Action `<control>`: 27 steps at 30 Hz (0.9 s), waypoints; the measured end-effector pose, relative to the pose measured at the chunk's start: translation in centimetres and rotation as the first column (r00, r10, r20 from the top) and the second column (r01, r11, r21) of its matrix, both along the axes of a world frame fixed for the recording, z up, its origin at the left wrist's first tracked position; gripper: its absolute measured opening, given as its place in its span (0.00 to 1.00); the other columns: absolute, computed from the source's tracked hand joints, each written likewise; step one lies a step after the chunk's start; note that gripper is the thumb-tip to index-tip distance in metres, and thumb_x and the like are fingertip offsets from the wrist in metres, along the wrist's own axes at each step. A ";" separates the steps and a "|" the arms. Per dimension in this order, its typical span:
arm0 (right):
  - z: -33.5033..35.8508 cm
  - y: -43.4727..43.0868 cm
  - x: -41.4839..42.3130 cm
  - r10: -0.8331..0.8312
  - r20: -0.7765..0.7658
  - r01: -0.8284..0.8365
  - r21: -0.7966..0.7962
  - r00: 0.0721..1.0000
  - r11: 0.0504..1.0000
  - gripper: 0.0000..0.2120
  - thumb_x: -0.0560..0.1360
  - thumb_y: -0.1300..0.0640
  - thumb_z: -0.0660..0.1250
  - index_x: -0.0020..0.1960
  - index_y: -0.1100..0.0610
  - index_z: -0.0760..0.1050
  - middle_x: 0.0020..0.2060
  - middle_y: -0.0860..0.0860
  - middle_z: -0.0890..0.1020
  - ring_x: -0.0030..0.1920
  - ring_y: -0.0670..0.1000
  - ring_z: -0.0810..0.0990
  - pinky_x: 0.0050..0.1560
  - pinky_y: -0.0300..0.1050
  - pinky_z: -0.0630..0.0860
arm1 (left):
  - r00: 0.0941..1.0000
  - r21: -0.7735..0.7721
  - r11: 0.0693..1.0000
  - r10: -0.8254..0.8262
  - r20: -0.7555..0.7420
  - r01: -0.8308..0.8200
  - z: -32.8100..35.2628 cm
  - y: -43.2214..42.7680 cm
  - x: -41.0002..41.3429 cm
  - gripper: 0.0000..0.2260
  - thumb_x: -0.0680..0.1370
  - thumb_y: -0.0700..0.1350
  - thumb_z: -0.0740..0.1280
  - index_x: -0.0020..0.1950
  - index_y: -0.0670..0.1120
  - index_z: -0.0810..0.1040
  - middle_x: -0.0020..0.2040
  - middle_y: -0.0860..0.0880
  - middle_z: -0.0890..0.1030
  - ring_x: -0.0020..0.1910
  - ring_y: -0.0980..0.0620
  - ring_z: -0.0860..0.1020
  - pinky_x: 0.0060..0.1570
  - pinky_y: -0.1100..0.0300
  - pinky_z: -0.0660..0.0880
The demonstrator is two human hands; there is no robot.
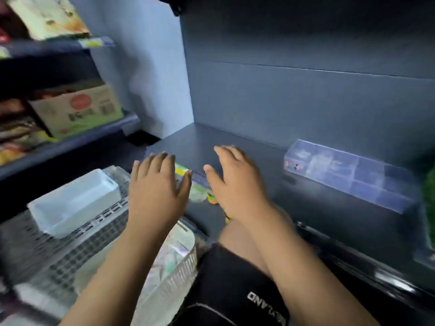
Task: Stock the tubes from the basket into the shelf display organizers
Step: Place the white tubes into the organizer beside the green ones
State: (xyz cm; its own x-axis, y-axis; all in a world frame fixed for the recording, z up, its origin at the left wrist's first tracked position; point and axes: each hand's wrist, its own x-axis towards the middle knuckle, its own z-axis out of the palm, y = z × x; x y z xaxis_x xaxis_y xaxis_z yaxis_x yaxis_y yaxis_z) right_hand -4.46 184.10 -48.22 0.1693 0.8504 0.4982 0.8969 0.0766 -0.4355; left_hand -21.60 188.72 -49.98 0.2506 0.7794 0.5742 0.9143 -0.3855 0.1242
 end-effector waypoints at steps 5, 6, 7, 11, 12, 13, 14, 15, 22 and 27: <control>-4.8 5.2 -11.6 0.269 0.057 -0.260 -0.127 0.962 0.957 0.18 0.79 0.47 0.62 0.63 0.57 0.76 0.60 0.54 0.80 0.63 0.58 0.75 0.62 0.53 0.72 | 0.970 -0.112 0.964 0.241 -0.001 -0.240 -5.1 0.8 -10.8 0.26 0.79 0.60 0.59 0.66 0.42 0.76 0.65 0.42 0.80 0.66 0.38 0.74 0.70 0.41 0.66; -6.3 5.9 -13.2 0.318 0.047 -0.305 -0.173 0.947 0.936 0.18 0.79 0.48 0.62 0.63 0.57 0.76 0.60 0.54 0.79 0.63 0.58 0.75 0.62 0.53 0.73 | 0.962 -0.139 0.952 0.274 -0.004 -0.272 -6.3 0.7 -12.4 0.26 0.80 0.60 0.59 0.66 0.41 0.76 0.64 0.42 0.80 0.65 0.38 0.75 0.69 0.41 0.67; -7.9 6.6 -14.4 0.360 0.035 -0.344 -0.224 0.932 0.912 0.17 0.79 0.48 0.63 0.63 0.57 0.76 0.61 0.53 0.79 0.62 0.58 0.75 0.62 0.53 0.73 | 0.953 -0.170 0.939 0.303 -0.002 -0.298 -7.5 0.8 -13.9 0.26 0.80 0.59 0.58 0.66 0.41 0.76 0.64 0.41 0.80 0.64 0.38 0.75 0.68 0.42 0.68; -14.2 8.3 -16.0 0.454 0.001 -0.394 -0.499 0.891 0.772 0.17 0.81 0.49 0.61 0.67 0.55 0.74 0.63 0.53 0.78 0.62 0.57 0.76 0.60 0.54 0.75 | 0.908 -0.351 0.847 0.418 -0.020 -0.398 -13.0 0.5 -17.7 0.22 0.81 0.58 0.58 0.62 0.43 0.77 0.60 0.43 0.81 0.60 0.39 0.76 0.66 0.43 0.70; -15.6 8.7 -15.9 0.457 -0.011 -0.383 -0.564 0.890 0.731 0.17 0.82 0.48 0.60 0.67 0.54 0.73 0.63 0.52 0.78 0.62 0.57 0.76 0.58 0.54 0.76 | 0.899 -0.402 0.819 0.436 -0.028 -0.410 -14.4 0.5 -18.2 0.22 0.82 0.59 0.58 0.62 0.43 0.76 0.59 0.43 0.81 0.61 0.39 0.76 0.67 0.43 0.70; -16.8 9.1 -15.8 0.447 -0.024 -0.364 -0.618 0.894 0.696 0.17 0.81 0.48 0.60 0.67 0.53 0.74 0.63 0.52 0.78 0.60 0.57 0.76 0.57 0.53 0.77 | 0.893 -0.448 0.791 0.449 -0.036 -0.416 -15.9 0.5 -18.5 0.22 0.82 0.59 0.59 0.64 0.43 0.76 0.60 0.43 0.81 0.62 0.39 0.76 0.68 0.43 0.69; -18.0 9.6 -15.7 0.422 -0.036 -0.339 -0.660 0.906 0.670 0.16 0.81 0.48 0.60 0.65 0.53 0.74 0.61 0.52 0.79 0.59 0.57 0.77 0.55 0.52 0.77 | 0.889 -0.491 0.765 0.456 -0.044 -0.417 -17.4 0.6 -18.8 0.22 0.82 0.59 0.60 0.65 0.43 0.76 0.62 0.43 0.80 0.64 0.39 0.75 0.69 0.44 0.69; -19.0 10.1 -15.5 0.389 -0.053 -0.314 -0.691 0.920 0.651 0.15 0.81 0.47 0.60 0.62 0.53 0.75 0.59 0.52 0.79 0.57 0.57 0.77 0.52 0.51 0.77 | 0.886 -0.532 0.739 0.461 -0.049 -0.413 -18.9 0.7 -18.9 0.22 0.82 0.58 0.61 0.66 0.44 0.76 0.63 0.43 0.80 0.65 0.39 0.75 0.69 0.44 0.68; -26.1 14.6 -16.0 0.147 -0.159 -0.207 -0.886 0.976 0.416 0.12 0.80 0.53 0.59 0.58 0.56 0.76 0.47 0.51 0.78 0.43 0.53 0.77 0.39 0.44 0.70 | 0.847 -0.824 0.444 0.525 -0.081 -0.353 -29.2 2.8 -19.3 0.22 0.82 0.58 0.60 0.68 0.44 0.74 0.67 0.43 0.77 0.66 0.39 0.73 0.65 0.46 0.71; -32.2 17.0 -17.1 -0.026 -0.176 -0.164 -0.954 0.984 0.251 0.12 0.78 0.55 0.61 0.56 0.59 0.78 0.46 0.56 0.82 0.39 0.53 0.80 0.32 0.41 0.70 | 0.823 -0.910 0.243 0.545 -0.159 -0.337 -35.2 4.9 -19.5 0.23 0.81 0.56 0.62 0.70 0.43 0.73 0.67 0.42 0.77 0.67 0.38 0.73 0.65 0.46 0.72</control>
